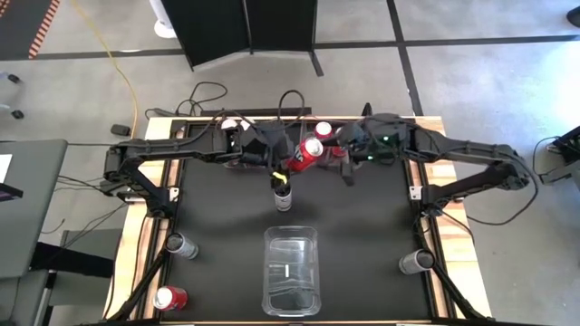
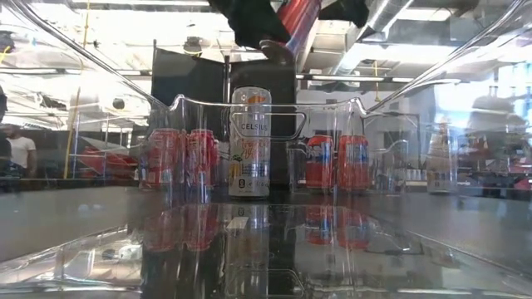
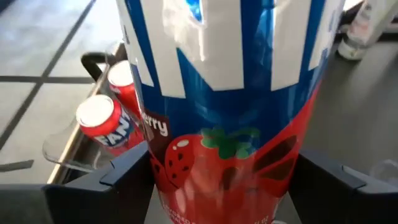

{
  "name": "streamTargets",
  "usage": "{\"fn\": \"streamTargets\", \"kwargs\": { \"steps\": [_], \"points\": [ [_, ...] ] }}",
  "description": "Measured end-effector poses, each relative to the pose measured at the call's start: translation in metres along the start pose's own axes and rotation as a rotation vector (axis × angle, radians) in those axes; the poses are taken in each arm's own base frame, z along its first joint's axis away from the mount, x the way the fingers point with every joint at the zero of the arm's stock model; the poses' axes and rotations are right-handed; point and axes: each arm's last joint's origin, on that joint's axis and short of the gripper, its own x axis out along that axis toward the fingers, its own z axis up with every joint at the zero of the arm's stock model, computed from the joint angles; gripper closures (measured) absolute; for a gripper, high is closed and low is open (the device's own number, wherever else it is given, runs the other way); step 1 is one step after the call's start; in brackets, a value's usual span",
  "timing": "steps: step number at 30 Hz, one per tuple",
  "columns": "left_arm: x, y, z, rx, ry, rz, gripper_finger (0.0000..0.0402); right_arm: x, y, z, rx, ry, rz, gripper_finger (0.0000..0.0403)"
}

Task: Sort soda cans
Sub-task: Put the orange soda can into the right transparent bin

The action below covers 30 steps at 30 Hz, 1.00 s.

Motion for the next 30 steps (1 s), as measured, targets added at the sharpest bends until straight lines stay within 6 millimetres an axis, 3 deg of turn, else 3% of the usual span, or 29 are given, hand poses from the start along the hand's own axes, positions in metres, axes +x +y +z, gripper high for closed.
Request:
{"fn": "streamTargets", "kwargs": {
  "steps": [13, 21, 30],
  "points": [
    [0.0, -0.011, -0.004, 0.028, 0.046, -0.029, 0.0109, 0.042, 0.0, 0.004, -0.059, 0.123, 0.025, 0.0041],
    [0.0, -0.011, -0.006, -0.004, 0.073, -0.032, 0.0109, 0.044, 0.001, 0.007, -0.056, 0.142, 0.059, 0.0089],
    [0.0, -0.01, -0.007, -0.02, 0.09, -0.01, 0.0107, 0.044, -0.002, 0.007, -0.042, 0.15, 0.061, 0.0095]
  ]
}}
